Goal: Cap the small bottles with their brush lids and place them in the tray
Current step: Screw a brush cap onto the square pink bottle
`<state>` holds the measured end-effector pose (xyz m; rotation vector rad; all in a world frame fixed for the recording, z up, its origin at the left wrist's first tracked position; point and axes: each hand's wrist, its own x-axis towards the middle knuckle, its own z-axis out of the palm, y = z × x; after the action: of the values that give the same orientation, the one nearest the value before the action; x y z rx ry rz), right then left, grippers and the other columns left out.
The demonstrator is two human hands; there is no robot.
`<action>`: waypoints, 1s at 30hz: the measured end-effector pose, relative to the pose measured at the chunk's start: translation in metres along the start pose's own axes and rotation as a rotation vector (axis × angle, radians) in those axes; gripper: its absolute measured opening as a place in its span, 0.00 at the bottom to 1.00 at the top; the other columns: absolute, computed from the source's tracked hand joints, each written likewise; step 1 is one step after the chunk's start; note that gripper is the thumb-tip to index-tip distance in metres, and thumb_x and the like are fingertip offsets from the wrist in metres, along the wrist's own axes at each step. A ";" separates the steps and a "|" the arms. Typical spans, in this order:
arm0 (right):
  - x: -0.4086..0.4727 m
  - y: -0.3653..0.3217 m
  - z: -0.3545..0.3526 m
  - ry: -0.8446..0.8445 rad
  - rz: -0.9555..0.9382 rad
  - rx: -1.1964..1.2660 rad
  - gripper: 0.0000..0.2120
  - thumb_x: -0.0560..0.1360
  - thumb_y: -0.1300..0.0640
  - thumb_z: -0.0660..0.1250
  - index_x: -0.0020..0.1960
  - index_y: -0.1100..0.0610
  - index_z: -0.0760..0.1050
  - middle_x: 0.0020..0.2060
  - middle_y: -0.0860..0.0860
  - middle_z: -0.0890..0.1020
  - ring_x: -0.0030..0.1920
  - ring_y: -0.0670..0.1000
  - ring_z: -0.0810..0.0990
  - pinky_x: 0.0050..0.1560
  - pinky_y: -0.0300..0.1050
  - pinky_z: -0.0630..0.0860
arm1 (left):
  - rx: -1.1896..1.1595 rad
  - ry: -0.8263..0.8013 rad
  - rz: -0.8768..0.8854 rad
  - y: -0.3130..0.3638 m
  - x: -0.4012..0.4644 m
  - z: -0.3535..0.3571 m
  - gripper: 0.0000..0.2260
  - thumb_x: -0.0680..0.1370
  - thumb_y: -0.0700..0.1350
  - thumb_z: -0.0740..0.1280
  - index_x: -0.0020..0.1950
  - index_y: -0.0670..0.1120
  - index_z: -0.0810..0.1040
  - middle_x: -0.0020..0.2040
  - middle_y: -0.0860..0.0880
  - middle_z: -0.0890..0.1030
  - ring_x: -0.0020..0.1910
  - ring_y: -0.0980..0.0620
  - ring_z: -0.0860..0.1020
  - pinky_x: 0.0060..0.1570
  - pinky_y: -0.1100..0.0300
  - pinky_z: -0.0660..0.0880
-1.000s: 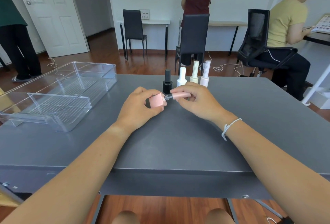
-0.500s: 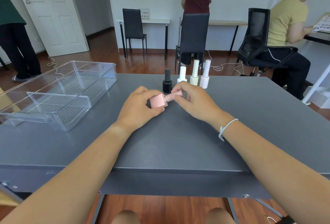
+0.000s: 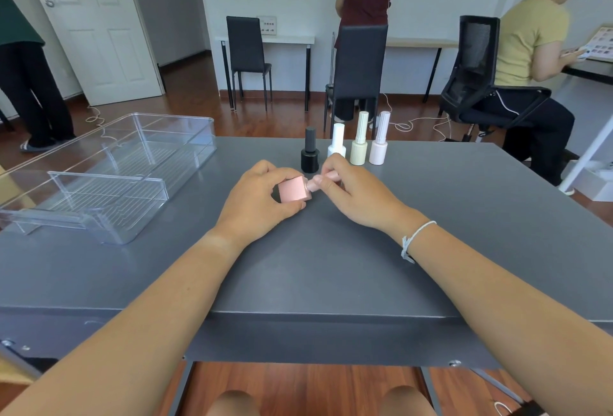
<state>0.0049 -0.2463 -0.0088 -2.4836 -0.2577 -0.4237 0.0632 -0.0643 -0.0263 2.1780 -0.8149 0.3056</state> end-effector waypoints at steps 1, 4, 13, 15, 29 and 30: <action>0.000 0.000 0.000 0.023 0.009 -0.042 0.11 0.79 0.46 0.55 0.41 0.49 0.64 0.27 0.42 0.73 0.30 0.44 0.69 0.30 0.42 0.61 | -0.002 -0.004 0.002 0.000 0.000 0.000 0.15 0.68 0.49 0.73 0.53 0.59 0.78 0.43 0.57 0.69 0.42 0.61 0.70 0.39 0.68 0.65; 0.000 0.001 0.001 0.041 0.044 -0.043 0.12 0.77 0.41 0.56 0.41 0.48 0.64 0.29 0.44 0.71 0.31 0.44 0.69 0.30 0.38 0.62 | -0.001 -0.003 -0.001 0.000 0.000 0.000 0.15 0.68 0.49 0.73 0.53 0.58 0.78 0.44 0.57 0.70 0.42 0.62 0.70 0.39 0.68 0.65; 0.001 0.005 0.001 0.091 0.075 0.011 0.15 0.76 0.44 0.60 0.42 0.56 0.68 0.28 0.45 0.70 0.31 0.46 0.68 0.33 0.42 0.63 | -0.022 0.011 -0.021 0.001 0.000 -0.001 0.16 0.68 0.48 0.73 0.54 0.58 0.78 0.44 0.58 0.69 0.42 0.62 0.69 0.40 0.70 0.64; 0.000 0.005 0.001 0.099 0.076 0.032 0.15 0.76 0.42 0.59 0.42 0.55 0.69 0.28 0.45 0.70 0.30 0.45 0.68 0.33 0.41 0.63 | -0.020 0.012 -0.022 0.000 0.000 -0.001 0.16 0.68 0.48 0.73 0.54 0.58 0.77 0.44 0.58 0.70 0.42 0.61 0.69 0.39 0.69 0.65; -0.002 0.006 -0.001 0.083 0.051 0.061 0.06 0.75 0.47 0.61 0.45 0.49 0.68 0.31 0.43 0.71 0.29 0.43 0.68 0.32 0.39 0.63 | -0.027 0.013 -0.019 -0.001 0.000 -0.001 0.16 0.68 0.49 0.73 0.54 0.59 0.77 0.44 0.57 0.70 0.42 0.61 0.69 0.39 0.69 0.64; -0.001 0.006 -0.001 0.086 0.041 0.051 0.06 0.76 0.49 0.62 0.44 0.49 0.68 0.31 0.43 0.70 0.29 0.44 0.67 0.31 0.39 0.62 | -0.027 0.010 -0.018 0.000 0.000 -0.001 0.16 0.68 0.49 0.73 0.54 0.59 0.78 0.44 0.58 0.70 0.42 0.61 0.69 0.39 0.69 0.64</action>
<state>0.0050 -0.2515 -0.0117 -2.4100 -0.1797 -0.4991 0.0638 -0.0637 -0.0260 2.1556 -0.7888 0.2941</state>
